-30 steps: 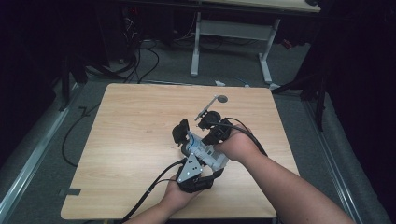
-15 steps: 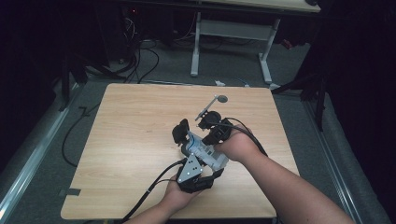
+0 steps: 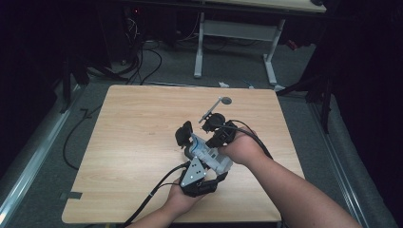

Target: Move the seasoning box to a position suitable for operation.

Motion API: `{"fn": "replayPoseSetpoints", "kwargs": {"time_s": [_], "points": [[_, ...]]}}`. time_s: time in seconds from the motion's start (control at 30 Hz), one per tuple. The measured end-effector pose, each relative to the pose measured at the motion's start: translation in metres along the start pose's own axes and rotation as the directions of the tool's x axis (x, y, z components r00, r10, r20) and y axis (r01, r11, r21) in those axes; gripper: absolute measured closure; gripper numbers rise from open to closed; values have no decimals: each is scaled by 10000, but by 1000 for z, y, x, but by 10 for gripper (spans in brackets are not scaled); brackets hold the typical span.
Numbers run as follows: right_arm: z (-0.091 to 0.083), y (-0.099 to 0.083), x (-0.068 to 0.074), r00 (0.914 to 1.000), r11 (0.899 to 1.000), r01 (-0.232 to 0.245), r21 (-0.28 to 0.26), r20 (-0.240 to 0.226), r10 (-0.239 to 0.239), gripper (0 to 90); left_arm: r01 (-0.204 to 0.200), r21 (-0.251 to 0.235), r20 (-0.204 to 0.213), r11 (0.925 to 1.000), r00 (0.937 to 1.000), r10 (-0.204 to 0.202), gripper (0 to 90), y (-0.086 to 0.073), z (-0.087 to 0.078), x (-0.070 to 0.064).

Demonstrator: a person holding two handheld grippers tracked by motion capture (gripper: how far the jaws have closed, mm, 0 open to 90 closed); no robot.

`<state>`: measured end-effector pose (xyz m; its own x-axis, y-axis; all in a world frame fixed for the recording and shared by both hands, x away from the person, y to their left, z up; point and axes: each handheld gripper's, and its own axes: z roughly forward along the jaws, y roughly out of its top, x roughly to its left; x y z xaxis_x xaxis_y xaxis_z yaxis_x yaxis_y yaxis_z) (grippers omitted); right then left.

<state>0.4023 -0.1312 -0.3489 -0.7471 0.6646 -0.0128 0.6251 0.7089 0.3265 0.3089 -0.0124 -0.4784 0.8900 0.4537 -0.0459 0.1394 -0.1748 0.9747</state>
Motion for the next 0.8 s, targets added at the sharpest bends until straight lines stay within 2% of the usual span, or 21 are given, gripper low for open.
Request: {"fn": "replayPoseSetpoints", "kwargs": {"time_s": [0.8], "points": [[-2, -8, 0, 10000, 10000, -45, -16, -73, 45, 897, -175, 155, 57, 9997, 9998, 174, 519, -6, -2, -3]]}}
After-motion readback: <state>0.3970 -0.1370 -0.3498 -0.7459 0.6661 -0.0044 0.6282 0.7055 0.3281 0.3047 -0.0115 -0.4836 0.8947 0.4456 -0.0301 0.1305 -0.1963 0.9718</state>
